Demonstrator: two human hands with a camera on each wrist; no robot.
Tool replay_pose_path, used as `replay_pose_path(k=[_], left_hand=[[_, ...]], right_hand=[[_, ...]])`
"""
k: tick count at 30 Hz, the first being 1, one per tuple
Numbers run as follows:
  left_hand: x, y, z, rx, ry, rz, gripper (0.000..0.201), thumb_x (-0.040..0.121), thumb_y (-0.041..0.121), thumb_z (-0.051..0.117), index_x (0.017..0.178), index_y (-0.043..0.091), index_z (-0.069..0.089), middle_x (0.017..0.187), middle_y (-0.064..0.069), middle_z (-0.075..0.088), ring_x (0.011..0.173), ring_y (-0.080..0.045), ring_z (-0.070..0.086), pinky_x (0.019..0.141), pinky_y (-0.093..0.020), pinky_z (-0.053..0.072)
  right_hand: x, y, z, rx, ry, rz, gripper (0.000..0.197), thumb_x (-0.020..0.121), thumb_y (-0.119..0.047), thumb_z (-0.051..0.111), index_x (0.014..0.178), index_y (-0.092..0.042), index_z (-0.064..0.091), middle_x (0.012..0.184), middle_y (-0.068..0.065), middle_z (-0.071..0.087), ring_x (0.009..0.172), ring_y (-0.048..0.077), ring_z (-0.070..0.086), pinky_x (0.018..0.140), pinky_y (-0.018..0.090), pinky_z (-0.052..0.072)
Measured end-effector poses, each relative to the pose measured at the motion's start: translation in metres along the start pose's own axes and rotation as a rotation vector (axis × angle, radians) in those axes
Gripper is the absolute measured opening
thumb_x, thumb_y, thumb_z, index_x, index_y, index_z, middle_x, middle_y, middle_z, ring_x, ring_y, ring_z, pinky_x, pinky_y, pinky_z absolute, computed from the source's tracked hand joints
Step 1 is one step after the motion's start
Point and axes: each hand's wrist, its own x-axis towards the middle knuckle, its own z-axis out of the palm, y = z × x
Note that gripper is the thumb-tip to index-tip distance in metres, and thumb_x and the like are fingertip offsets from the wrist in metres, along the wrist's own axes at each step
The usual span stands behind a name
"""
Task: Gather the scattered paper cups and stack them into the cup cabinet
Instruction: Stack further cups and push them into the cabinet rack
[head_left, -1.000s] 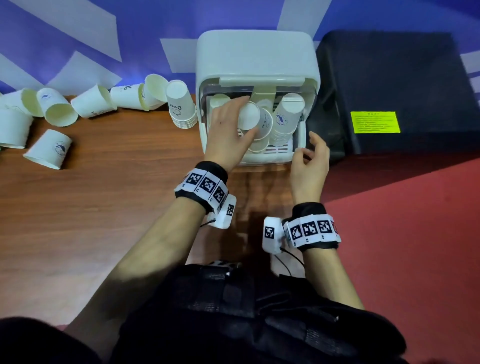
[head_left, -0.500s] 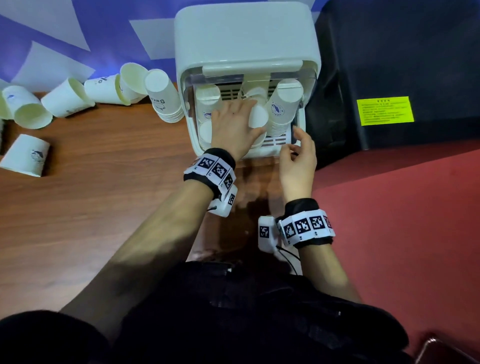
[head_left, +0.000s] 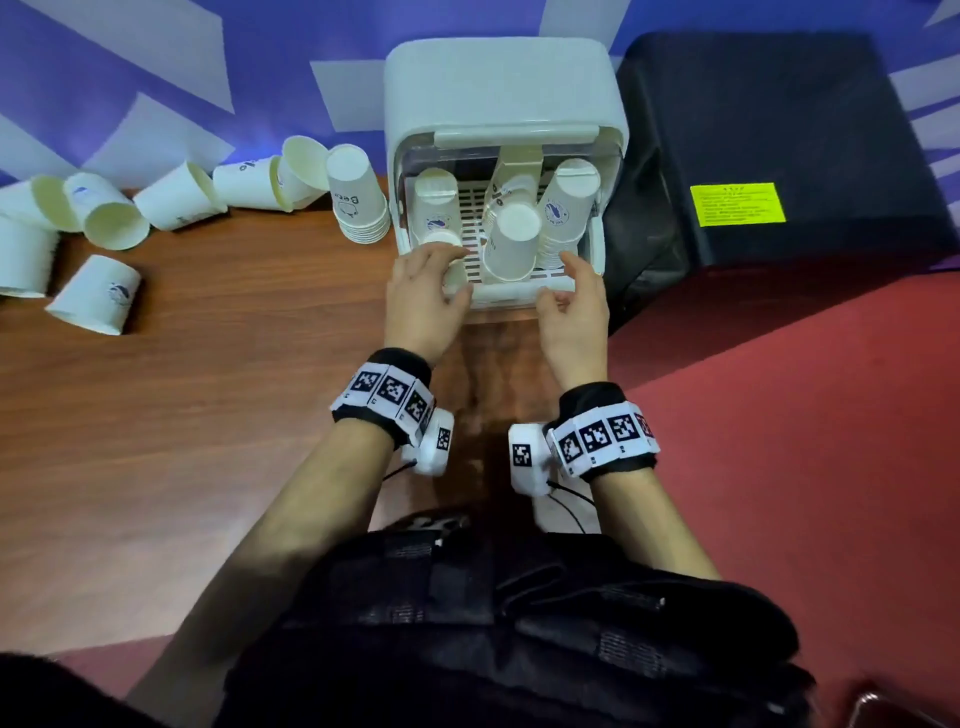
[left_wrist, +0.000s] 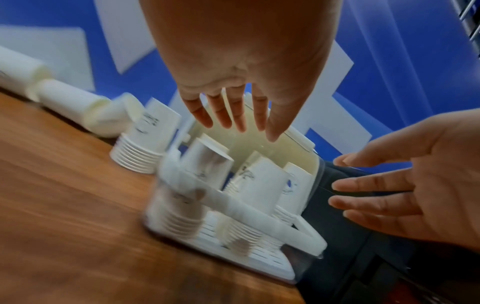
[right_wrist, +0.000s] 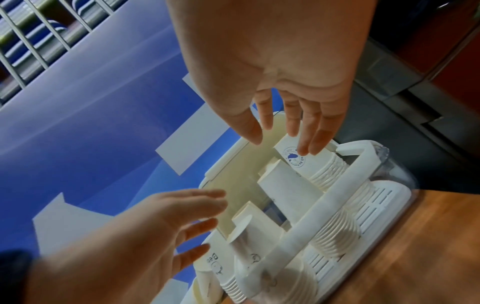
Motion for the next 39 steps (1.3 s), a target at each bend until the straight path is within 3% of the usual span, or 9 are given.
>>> replay_pose_path(k=[4, 9, 11, 18, 22, 26, 32, 36, 39], left_hand=[[-0.030, -0.025, -0.038, -0.002, 0.059, -0.075, 0.037, 0.087, 0.017, 0.060, 0.124, 0.015, 0.058, 0.127, -0.006, 0.057, 0.120, -0.027, 0.042, 0.101, -0.032, 0.031], [-0.061, -0.063, -0.087, -0.064, 0.163, -0.170, 0.035, 0.089, 0.016, 0.060, 0.123, 0.016, 0.059, 0.124, -0.003, 0.059, 0.120, -0.025, 0.045, 0.102, -0.032, 0.033], [-0.071, -0.078, -0.106, -0.078, 0.168, -0.198, 0.035, 0.089, 0.015, 0.059, 0.124, 0.017, 0.059, 0.124, -0.002, 0.059, 0.121, -0.024, 0.045, 0.104, -0.034, 0.034], [-0.104, -0.146, -0.178, -0.087, 0.178, -0.240, 0.033, 0.091, 0.017, 0.057, 0.124, 0.019, 0.058, 0.122, 0.000, 0.059, 0.118, -0.021, 0.047, 0.102, -0.033, 0.035], [-0.117, -0.195, -0.230, -0.085, 0.173, -0.279, 0.033, 0.091, 0.017, 0.057, 0.124, 0.020, 0.058, 0.122, 0.001, 0.060, 0.118, -0.020, 0.047, 0.103, -0.034, 0.036], [-0.122, -0.241, -0.277, -0.048, 0.158, -0.301, 0.033, 0.090, 0.016, 0.058, 0.123, 0.017, 0.059, 0.122, -0.001, 0.060, 0.116, -0.022, 0.048, 0.096, -0.028, 0.033], [-0.119, -0.304, -0.335, -0.068, 0.186, -0.354, 0.034, 0.089, 0.017, 0.059, 0.123, 0.017, 0.059, 0.121, -0.002, 0.061, 0.115, -0.025, 0.050, 0.101, -0.041, 0.040], [-0.111, -0.337, -0.353, -0.114, 0.194, -0.405, 0.034, 0.088, 0.015, 0.059, 0.122, 0.016, 0.059, 0.122, -0.002, 0.060, 0.116, -0.025, 0.050, 0.100, -0.039, 0.040], [-0.101, -0.362, -0.362, -0.118, 0.220, -0.435, 0.036, 0.088, 0.014, 0.059, 0.124, 0.012, 0.059, 0.124, -0.008, 0.059, 0.119, -0.028, 0.049, 0.103, -0.041, 0.039]], right_hand=[[-0.021, -0.017, 0.027, -0.006, -0.052, -0.016, 0.044, 0.091, -0.006, 0.052, 0.135, -0.009, 0.047, 0.134, 0.010, 0.046, 0.109, 0.019, 0.051, 0.085, 0.005, 0.033], [-0.053, -0.049, 0.074, -0.031, -0.182, -0.031, 0.044, 0.091, -0.006, 0.051, 0.135, -0.008, 0.047, 0.135, 0.010, 0.046, 0.122, 0.021, 0.046, 0.102, 0.026, 0.039], [-0.064, -0.061, 0.093, -0.048, -0.227, -0.025, 0.045, 0.093, -0.010, 0.050, 0.137, -0.011, 0.045, 0.136, 0.008, 0.045, 0.119, 0.019, 0.050, 0.104, 0.031, 0.039], [-0.110, -0.092, 0.172, -0.110, -0.311, -0.004, 0.046, 0.094, -0.017, 0.053, 0.139, -0.018, 0.043, 0.140, 0.003, 0.043, 0.111, 0.016, 0.052, 0.103, 0.034, 0.042], [-0.144, -0.112, 0.229, -0.148, -0.339, 0.015, 0.045, 0.095, -0.018, 0.053, 0.139, -0.016, 0.044, 0.136, 0.005, 0.044, 0.102, 0.014, 0.052, 0.098, 0.030, 0.043], [-0.171, -0.127, 0.286, -0.163, -0.384, 0.028, 0.046, 0.095, -0.020, 0.055, 0.139, -0.014, 0.043, 0.138, 0.008, 0.044, 0.104, 0.015, 0.052, 0.102, 0.035, 0.042], [-0.183, -0.161, 0.355, -0.170, -0.389, 0.046, 0.045, 0.094, -0.019, 0.054, 0.139, -0.014, 0.045, 0.137, 0.008, 0.047, 0.114, 0.019, 0.051, 0.105, 0.034, 0.039], [-0.178, -0.174, 0.388, -0.204, -0.392, 0.048, 0.045, 0.095, -0.019, 0.053, 0.138, -0.014, 0.045, 0.136, 0.009, 0.047, 0.112, 0.018, 0.051, 0.102, 0.030, 0.038], [-0.169, -0.177, 0.412, -0.224, -0.386, 0.079, 0.046, 0.095, -0.020, 0.053, 0.139, -0.014, 0.043, 0.138, 0.010, 0.046, 0.125, 0.022, 0.045, 0.107, 0.035, 0.036]])
